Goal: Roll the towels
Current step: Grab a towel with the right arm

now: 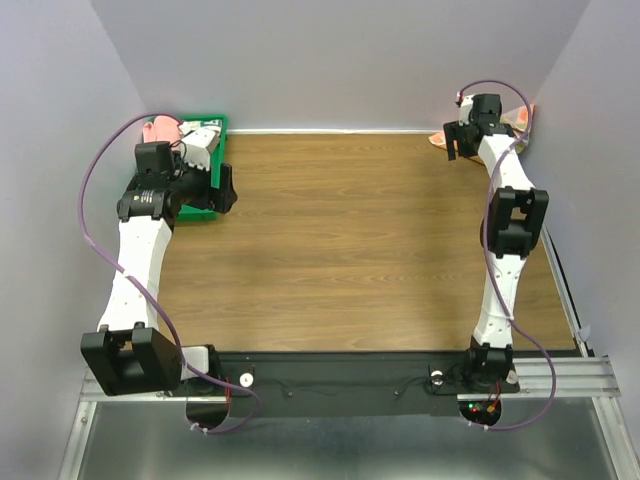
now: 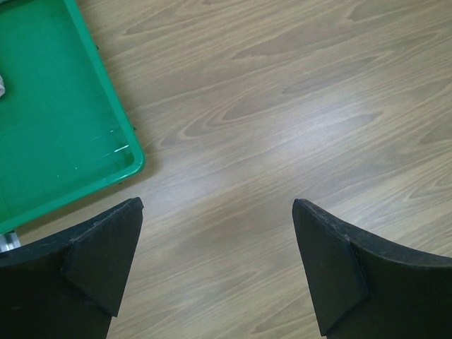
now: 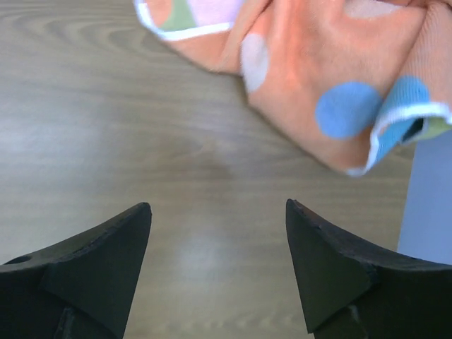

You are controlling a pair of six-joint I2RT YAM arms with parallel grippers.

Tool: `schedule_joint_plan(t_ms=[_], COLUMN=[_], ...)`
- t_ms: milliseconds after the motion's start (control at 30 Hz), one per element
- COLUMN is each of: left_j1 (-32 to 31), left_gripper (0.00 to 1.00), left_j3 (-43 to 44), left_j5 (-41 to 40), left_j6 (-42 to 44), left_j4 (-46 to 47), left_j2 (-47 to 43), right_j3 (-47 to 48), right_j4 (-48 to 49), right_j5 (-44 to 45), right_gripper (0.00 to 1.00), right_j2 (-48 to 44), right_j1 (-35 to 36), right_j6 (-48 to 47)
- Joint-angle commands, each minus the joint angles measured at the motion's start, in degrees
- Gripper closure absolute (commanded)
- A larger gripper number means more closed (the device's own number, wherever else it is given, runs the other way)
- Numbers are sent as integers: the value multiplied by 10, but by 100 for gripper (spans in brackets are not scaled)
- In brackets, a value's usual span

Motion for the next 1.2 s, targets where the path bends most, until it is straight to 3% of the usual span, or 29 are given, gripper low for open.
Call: schedule_joint_plan(t_ms=[0,467,533,633,667,767,967,1167], left_j1=[-2,-2,-2,-2,-2,-2,-3,-2], left_gripper=[1,1,1,1,1,1,1,1], left_j3=[6,7,8,8,8,13,13,32], left_j5=[-4,-40,-41,-35,-34,-30,-19,-13], left_j6=[1,3,-1,-9,-10,-18,-40,-60], left_j4=[-1,-21,-21,-21,-20,-18,25,42], left_j2=[-1,7,7,3,3,4,-15,-14], right_j3=[108,144,148,170,167,113,8,4], right_j4=[34,211,241,248,248,248,221,135], right_j5=[46,136,162,177,174,148,25,-77], right_gripper=[22,34,46,84,99,99,99,99], right_j2=[70,204,228,241,227,164,-70,-204], right_j1=[-12,-17,-17,-18,-17,-17,-16,-16], right_j6=[-9,-39,-58,-75,-75,-59,-30,-19])
